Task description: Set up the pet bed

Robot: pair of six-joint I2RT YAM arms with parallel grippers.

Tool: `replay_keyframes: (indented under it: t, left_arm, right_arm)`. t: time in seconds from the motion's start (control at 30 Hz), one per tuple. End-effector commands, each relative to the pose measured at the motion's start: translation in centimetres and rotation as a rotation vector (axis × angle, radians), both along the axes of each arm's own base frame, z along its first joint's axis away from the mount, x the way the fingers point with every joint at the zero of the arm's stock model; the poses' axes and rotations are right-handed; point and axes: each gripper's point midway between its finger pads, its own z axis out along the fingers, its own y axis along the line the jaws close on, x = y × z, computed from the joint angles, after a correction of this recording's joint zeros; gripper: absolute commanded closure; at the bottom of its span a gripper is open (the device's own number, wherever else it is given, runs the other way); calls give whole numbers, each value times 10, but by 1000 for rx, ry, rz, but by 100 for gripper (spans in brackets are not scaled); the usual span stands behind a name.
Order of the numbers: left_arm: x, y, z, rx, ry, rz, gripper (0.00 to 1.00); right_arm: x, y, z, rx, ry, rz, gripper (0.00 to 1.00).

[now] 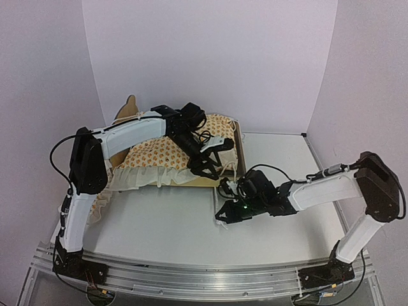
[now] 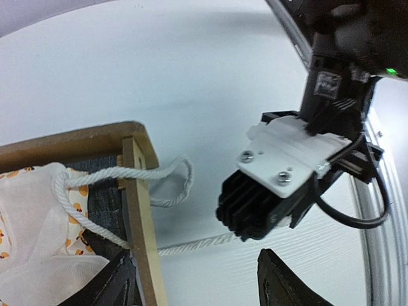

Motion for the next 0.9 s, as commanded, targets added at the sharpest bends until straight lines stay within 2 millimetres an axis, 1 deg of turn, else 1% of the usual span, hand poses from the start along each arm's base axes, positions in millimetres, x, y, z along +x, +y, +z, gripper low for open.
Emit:
replay_keyframes:
  t: [0.0,0.03,0.1,0.2,0.27,0.3,0.37,0.43,0.5,0.57,0.63,0.7,0.77,0.8,0.87]
  left_arm:
    - [-44,9,75,-116,41,-123,35]
    - [-47,12,76,-109,44,-130,35]
    - [-49,19,74,-83,33,-126,35]
    - [-45,32,65,-50,8,-97,35]
    - [-39,36,62,-48,-28,-73,36]
    - [-37,37,63,-53,-51,-66,37]
    - [-35,37,66,-73,-94,-66,40]
    - [-33,37,68,-100,-151,-77,41]
    - [-33,36,68,-137,-201,-96,41]
    - [-39,34,68,-185,-235,-128,39]
    - [-42,27,72,-246,-257,-144,36]
    - [-43,16,78,-317,-277,-153,33]
    - [-43,6,81,-356,-258,-138,29]
    - [-43,0,86,-384,-252,-130,28]
    - [-45,-10,91,-426,-250,-129,27]
  right_arm:
    - [-28,-15,24,2,126,51,100]
    - [-31,-15,30,9,131,68,100]
    - [-41,-12,50,47,149,130,100]
    - [-60,-11,83,84,182,244,100]
    - [-70,-13,104,108,191,295,100]
    - [-74,-15,116,130,191,314,100]
    - [-73,-18,135,175,181,325,100]
    - [-64,-20,154,213,155,307,100]
    - [-51,-23,164,229,137,270,100]
    - [-37,-26,171,244,130,235,100]
    - [-26,-26,177,259,134,214,100]
    - [-17,-24,185,277,132,205,100]
    - [-7,-21,192,288,127,189,100]
    - [-3,-20,195,294,129,180,100]
    - [3,-18,194,294,136,172,100]
